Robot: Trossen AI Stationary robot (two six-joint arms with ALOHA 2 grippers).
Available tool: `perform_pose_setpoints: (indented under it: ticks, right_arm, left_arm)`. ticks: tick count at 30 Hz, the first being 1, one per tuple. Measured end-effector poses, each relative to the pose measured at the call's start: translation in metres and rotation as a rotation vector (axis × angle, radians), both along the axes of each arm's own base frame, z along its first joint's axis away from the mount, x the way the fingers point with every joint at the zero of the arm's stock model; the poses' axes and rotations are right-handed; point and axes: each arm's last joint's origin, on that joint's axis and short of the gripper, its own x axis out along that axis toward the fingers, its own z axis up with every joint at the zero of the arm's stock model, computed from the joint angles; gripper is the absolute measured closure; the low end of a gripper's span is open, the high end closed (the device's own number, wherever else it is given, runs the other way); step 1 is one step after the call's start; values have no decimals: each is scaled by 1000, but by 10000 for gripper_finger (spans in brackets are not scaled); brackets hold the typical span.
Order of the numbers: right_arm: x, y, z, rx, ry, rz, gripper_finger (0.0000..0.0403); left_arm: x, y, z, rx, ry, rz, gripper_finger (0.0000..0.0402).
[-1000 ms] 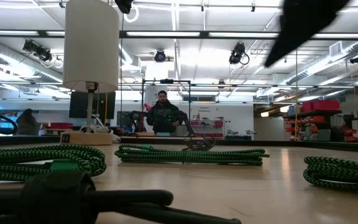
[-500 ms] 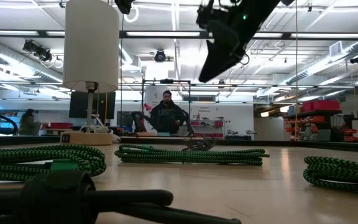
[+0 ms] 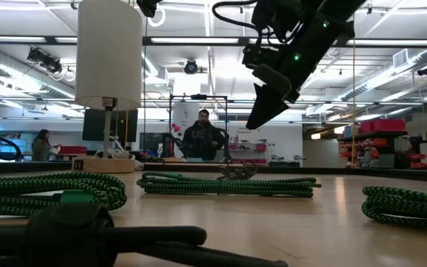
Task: Pick & Place USB Port
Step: Put the black charger cable into the blue bin
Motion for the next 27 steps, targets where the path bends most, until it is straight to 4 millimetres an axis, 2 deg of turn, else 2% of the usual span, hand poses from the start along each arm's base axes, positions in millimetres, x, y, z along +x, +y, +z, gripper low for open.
perform_pose_setpoints:
  ticks: [13, 22, 27]
  right_arm:
    - [-13, -7, -33, 24, -96, -26, 259]
    - [-13, -8, -35, 21, -115, -41, 259]
    - [-5, -15, -53, 59, -105, -36, 259]
  left_arm:
    - [0, 0, 0, 0, 0, 0, 239]
    - [0, 0, 0, 0, 0, 1, 239]
    - [0, 0, 0, 0, 0, 1, 239]
